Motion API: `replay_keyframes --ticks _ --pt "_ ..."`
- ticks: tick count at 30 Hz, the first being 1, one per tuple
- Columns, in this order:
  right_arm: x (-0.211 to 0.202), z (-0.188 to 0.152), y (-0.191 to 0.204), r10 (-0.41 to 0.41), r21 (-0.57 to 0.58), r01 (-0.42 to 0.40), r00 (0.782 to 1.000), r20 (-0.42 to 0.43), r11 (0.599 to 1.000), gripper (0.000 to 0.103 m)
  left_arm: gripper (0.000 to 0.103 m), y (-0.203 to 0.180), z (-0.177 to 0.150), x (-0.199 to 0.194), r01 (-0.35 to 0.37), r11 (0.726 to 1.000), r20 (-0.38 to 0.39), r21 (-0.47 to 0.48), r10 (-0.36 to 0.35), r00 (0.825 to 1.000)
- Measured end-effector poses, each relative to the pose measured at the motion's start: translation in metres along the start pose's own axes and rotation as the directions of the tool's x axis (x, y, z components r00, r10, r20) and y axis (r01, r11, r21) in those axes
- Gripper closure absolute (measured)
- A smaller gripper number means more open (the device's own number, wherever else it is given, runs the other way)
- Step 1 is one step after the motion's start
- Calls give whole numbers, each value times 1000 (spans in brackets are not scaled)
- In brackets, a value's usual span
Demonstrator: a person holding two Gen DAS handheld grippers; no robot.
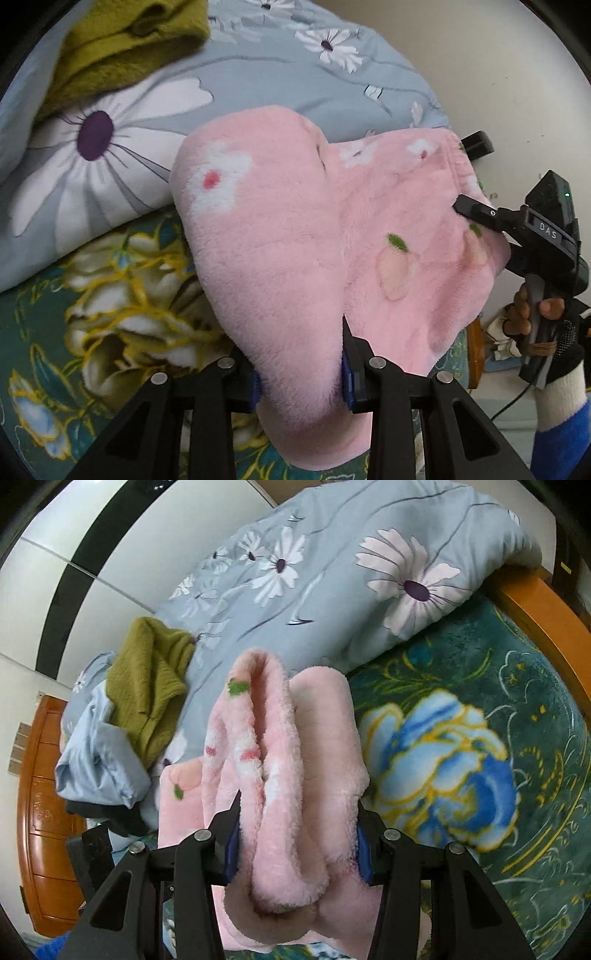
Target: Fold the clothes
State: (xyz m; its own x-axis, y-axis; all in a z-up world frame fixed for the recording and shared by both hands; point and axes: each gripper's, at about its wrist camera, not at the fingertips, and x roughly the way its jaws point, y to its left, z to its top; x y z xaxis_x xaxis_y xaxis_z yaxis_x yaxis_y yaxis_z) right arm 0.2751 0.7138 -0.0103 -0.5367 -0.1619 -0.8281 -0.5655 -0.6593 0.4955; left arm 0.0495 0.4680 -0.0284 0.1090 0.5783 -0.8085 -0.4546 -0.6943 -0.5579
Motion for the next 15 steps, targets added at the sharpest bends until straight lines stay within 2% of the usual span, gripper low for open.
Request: replay_keyframes --ticks 4,8,10,13,15 --pt "15 0 -18 -43 50 43 999 -7 998 53 64 0 1 5 -5 1000 -4 14 5 1000" --pt "14 -4 -26 -10 82 9 1000 19 997 45 61 14 -4 -8 28 1000 3 -14 -28 1000" --pt "8 -3 -28 -1 84 -1 1000 27 996 44 60 18 -9 -17 31 999 16 -18 -31 999" --pt "-2 -5 -29 -21 76 18 999 40 997 44 59 21 -18 -31 10 1000 54 0 -10 998" --pt "-10 -6 -30 -45 66 42 998 52 997 44 59 17 -24 -42 -31 999 97 29 28 995"
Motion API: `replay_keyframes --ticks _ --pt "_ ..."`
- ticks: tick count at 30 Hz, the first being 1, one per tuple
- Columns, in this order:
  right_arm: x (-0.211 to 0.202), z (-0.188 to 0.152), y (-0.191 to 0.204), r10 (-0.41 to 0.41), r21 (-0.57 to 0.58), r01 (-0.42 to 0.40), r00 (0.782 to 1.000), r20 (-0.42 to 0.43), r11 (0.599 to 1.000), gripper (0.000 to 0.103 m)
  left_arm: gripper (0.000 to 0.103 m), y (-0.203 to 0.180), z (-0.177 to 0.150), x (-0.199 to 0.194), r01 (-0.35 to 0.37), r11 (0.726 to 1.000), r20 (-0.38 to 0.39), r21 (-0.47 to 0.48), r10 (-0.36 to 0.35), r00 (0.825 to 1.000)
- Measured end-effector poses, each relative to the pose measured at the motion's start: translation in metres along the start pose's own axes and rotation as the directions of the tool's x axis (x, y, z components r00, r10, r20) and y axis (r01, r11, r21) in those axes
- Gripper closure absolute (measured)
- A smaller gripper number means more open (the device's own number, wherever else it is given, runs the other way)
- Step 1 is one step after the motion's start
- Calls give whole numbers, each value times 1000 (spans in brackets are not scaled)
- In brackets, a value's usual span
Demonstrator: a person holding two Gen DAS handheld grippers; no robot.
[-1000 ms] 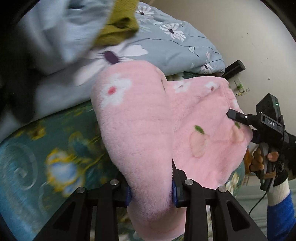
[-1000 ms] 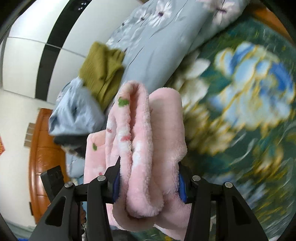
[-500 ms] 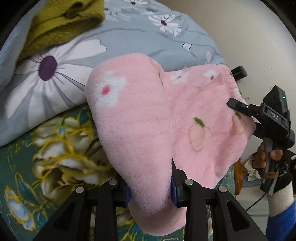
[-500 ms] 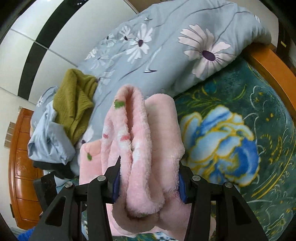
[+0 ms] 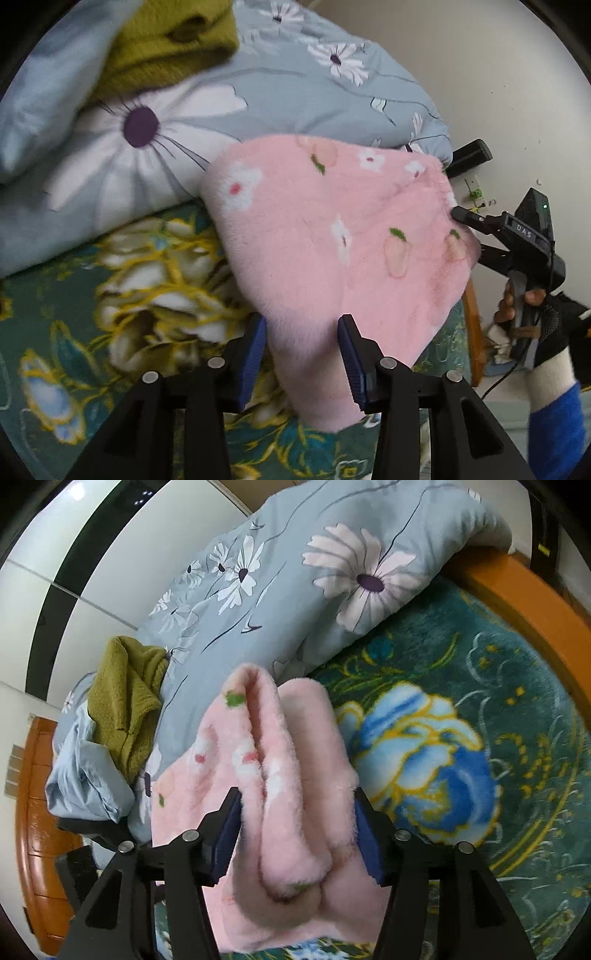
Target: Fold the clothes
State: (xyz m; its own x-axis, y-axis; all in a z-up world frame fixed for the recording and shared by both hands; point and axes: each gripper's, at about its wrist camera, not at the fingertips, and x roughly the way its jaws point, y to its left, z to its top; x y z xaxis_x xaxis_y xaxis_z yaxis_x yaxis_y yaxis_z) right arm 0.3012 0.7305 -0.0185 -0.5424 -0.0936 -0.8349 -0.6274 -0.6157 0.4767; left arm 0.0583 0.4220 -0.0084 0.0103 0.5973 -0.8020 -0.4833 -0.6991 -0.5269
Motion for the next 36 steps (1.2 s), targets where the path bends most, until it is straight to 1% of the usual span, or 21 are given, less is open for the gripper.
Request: replay_keyframes --ticks 2,4,6,7,10,12,14,16,19,21,23,26,28,29,30,31,32,33,34,35,36 --pt "-18 -2 -2 -35 3 35 998 61 999 44 59 -10 -1 -8 -28 999 37 35 27 999" --pt "-37 -6 0 -62 -6 63 989 134 998 44 59 -23 -1 -12 -52 996 70 73 47 996" --pt "-52 -15 13 -100 -41 111 976 195 993 44 58 -36 -7 -18 -70 989 93 130 58 994" --pt "-53 -21 23 -96 -75 113 974 204 991 44 58 -48 -9 -16 -82 982 105 169 64 992" --pt "-38 -47 56 -87 -207 124 980 177 971 44 58 -74 -25 -9 -109 955 119 276 79 990" --pt "-20 -66 69 -104 -286 140 985 139 948 44 58 -85 -30 -4 -129 942 119 311 96 988" --pt "-4 -79 69 -149 -325 179 982 114 929 44 58 -86 -36 2 -140 934 109 328 110 988" --pt "2 -83 54 -185 -295 212 976 117 932 44 58 -84 -41 11 -142 935 88 326 120 989" --pt "6 -82 35 -182 -223 207 975 130 953 44 58 -81 -42 26 -143 936 45 321 136 990" --pt "7 -83 31 -175 -197 201 974 141 960 44 58 -81 -39 34 -167 930 29 329 167 986" --pt "5 -88 34 -173 -191 202 972 161 961 44 58 -83 -38 29 -174 926 48 334 168 985" --pt "-5 -101 43 -168 -207 211 964 206 955 44 58 -85 -48 17 -181 917 92 356 159 983" --pt "-9 -114 46 -169 -211 217 959 226 953 44 57 -85 -59 11 -180 914 104 364 153 983" --pt "-8 -123 45 -170 -206 219 958 231 954 44 57 -84 -67 7 -188 911 122 366 154 981" --pt "-7 -133 45 -172 -200 221 956 237 955 44 54 -83 -75 4 -199 910 140 364 157 978" --pt "-5 -142 44 -174 -193 223 955 242 955 44 47 -81 -82 2 -211 910 154 358 165 974" --pt "-2 -155 42 -189 -185 237 951 243 954 44 44 -78 -89 1 -227 909 166 350 179 970" --pt "3 -165 40 -204 -179 249 950 238 952 44 36 -75 -96 1 -249 907 177 340 199 964" --pt "8 -175 39 -215 -173 258 949 230 950 44 29 -71 -103 3 -277 903 182 329 227 957" --pt "14 -186 37 -232 -163 269 948 218 949 44 26 -68 -106 6 -290 900 177 324 243 954" --pt "18 -193 36 -245 -154 280 946 210 948 44 20 -65 -110 9 -300 898 172 322 256 951"
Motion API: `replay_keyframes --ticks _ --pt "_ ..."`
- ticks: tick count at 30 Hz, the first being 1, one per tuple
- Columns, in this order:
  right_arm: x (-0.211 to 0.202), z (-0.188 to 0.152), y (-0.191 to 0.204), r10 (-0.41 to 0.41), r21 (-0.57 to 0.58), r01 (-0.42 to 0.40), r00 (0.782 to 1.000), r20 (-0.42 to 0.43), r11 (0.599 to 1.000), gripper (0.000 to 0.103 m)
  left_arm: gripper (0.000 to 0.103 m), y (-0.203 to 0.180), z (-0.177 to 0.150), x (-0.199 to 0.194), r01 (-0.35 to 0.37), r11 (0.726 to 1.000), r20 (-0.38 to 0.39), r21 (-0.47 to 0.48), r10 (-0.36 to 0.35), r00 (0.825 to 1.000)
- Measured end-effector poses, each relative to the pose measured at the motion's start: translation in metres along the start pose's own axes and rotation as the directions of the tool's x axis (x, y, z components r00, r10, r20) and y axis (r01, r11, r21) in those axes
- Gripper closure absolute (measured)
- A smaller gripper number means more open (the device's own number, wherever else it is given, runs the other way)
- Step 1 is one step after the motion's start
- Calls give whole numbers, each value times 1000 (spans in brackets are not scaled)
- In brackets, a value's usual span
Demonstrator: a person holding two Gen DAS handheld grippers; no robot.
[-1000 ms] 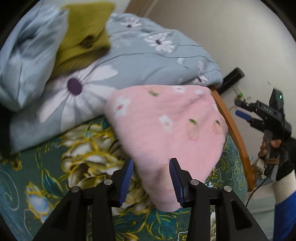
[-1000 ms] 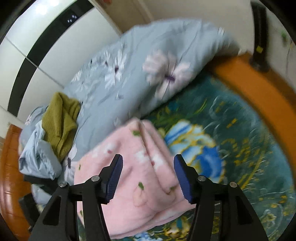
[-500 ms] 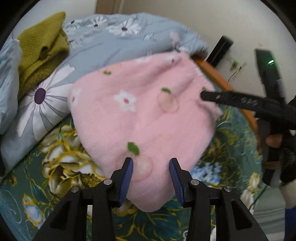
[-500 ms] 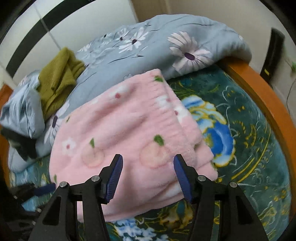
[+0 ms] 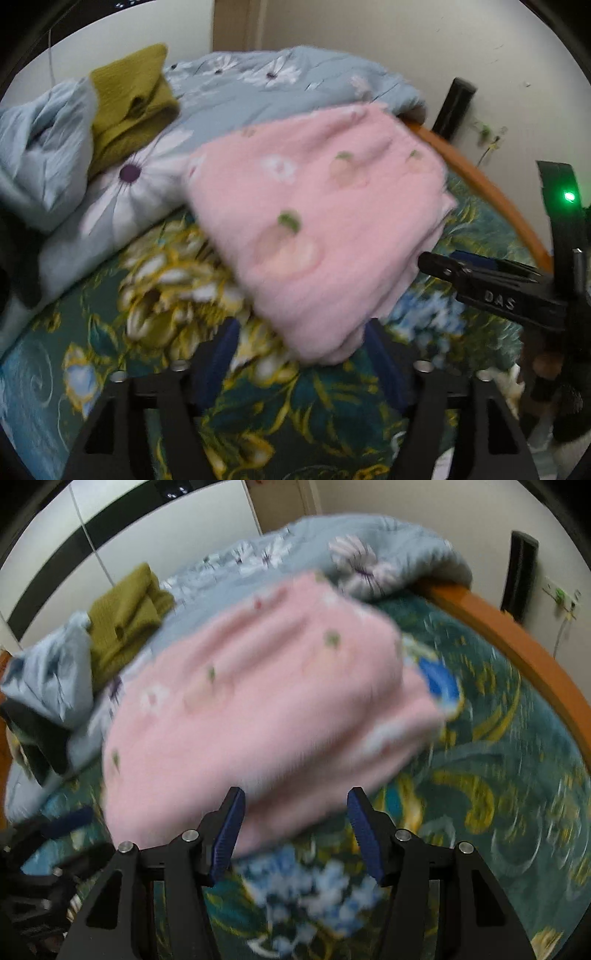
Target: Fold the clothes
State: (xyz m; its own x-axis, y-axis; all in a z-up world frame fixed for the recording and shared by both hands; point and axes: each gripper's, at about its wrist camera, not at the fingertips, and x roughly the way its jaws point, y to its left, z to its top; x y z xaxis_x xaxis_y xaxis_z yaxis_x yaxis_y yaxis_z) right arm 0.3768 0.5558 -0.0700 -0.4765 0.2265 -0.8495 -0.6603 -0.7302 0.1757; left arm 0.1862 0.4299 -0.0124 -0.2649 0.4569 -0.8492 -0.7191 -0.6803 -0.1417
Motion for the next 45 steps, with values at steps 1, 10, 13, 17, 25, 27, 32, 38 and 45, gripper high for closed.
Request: replay_keyframes --ticks 1,10,13,17,25,27,32,38,45 --pt "2 -8 1 -8 9 8 1000 -9 1000 44 14 -1 -4 3 -7 1000 -3 4 7 1000" --pt "13 -45 5 -108 35 107 994 32 994 33 0 10 -21 27 -133 990 82 -48 136 987" --pt "13 -51 11 -133 15 133 989 62 991 33 0 14 -27 34 -154 986 102 -69 161 982" --pt "14 -58 17 -131 1 131 988 87 991 22 0 17 -36 48 -167 983 62 -73 172 983" --pt "11 -72 25 -141 -16 145 981 133 989 22 0 21 -45 56 -167 983 76 -80 173 982" --pt "8 -77 30 -149 -22 153 979 139 988 21 0 22 -45 56 -165 983 78 -82 172 982" --pt "11 -82 43 -165 -56 174 976 140 983 12 0 23 -46 56 -163 983 87 -85 170 981" --pt "7 -87 51 -170 -57 180 974 150 982 11 0 23 -46 56 -162 983 95 -84 170 981" --pt "2 -94 64 -193 -71 205 970 151 976 10 0 23 -51 57 -163 983 98 -84 171 980"
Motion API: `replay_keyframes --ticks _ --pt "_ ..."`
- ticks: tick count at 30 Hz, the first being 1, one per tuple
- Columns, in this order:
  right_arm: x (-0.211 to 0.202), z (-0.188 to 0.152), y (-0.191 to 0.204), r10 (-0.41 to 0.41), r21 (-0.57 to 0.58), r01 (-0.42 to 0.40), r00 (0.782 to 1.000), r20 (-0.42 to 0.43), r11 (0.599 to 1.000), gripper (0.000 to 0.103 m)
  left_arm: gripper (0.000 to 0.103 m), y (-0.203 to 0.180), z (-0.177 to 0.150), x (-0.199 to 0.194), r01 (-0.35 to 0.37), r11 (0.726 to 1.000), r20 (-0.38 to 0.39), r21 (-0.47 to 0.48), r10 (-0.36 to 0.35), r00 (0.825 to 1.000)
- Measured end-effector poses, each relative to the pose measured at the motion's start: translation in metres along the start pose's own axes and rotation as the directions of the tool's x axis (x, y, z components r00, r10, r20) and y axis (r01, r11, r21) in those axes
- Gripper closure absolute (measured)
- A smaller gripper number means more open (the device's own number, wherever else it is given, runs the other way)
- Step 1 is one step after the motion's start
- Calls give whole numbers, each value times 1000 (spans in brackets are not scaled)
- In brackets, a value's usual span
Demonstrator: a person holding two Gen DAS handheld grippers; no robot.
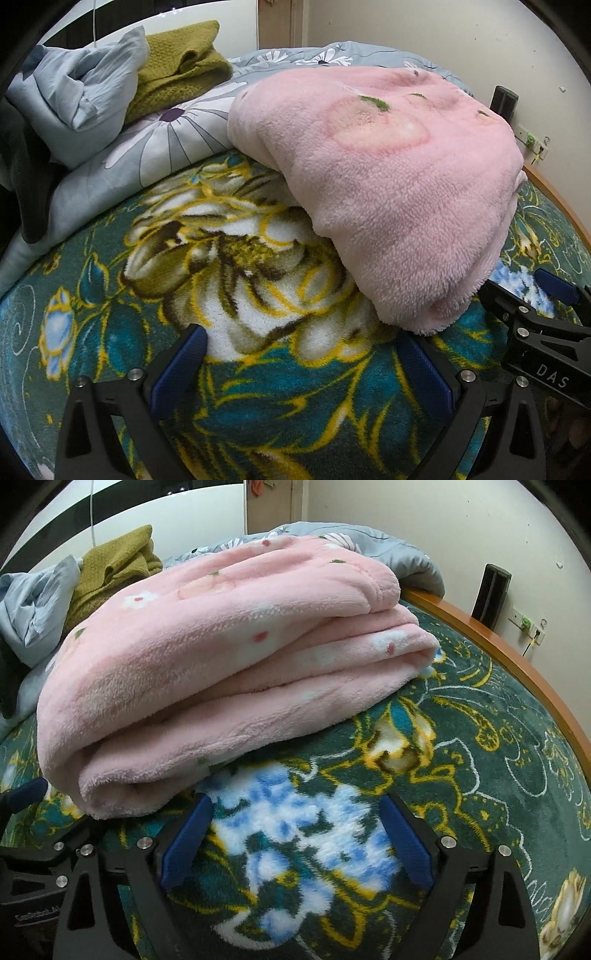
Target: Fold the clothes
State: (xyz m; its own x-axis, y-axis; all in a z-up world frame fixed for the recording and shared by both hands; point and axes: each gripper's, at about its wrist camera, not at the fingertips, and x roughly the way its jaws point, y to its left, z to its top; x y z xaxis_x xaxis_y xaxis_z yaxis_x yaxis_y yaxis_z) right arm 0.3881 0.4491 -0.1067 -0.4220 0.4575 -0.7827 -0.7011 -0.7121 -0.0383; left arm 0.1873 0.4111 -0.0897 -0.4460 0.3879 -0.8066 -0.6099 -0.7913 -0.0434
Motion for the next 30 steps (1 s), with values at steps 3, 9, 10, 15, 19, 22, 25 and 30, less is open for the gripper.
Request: replay_keyframes --ticks 3,9,10,15,19,22,25,30 --pt "-4 -2 4 3 -1 -3 1000 1 1000 9 0 -2 -3 -2 1 1000 1 -1 -1 1000" --pt "-12 -6 14 7 -9 -7 1000 -1 1000 4 0 -4 -5 -2 0 1000 3 1 0 1000" --pt "-14 -6 15 8 -11 -8 1000 -1 1000 4 0 -5 -5 -2 0 1000 3 3 0 1000" --pt "-23 -10 23 8 -12 -8 1000 -1 1000 4 0 -8 -7 -3 0 1000 4 2 0 1000" --pt "-31 -12 29 6 -13 -6 1000 -1 1000 4 0 -5 -7 -4 5 1000 5 2 -5 1000" --pt "-34 -12 30 6 -13 -6 1000 -1 1000 4 0 -1 -5 -5 9 1000 4 3 -9 1000" --pt "-35 -12 29 6 -13 -6 1000 -2 1000 4 0 2 -3 -7 9 1000 5 3 -9 1000" --pt "-33 -9 25 7 -14 -7 1000 -2 1000 4 0 3 -2 -7 8 1000 6 1 -8 1000"
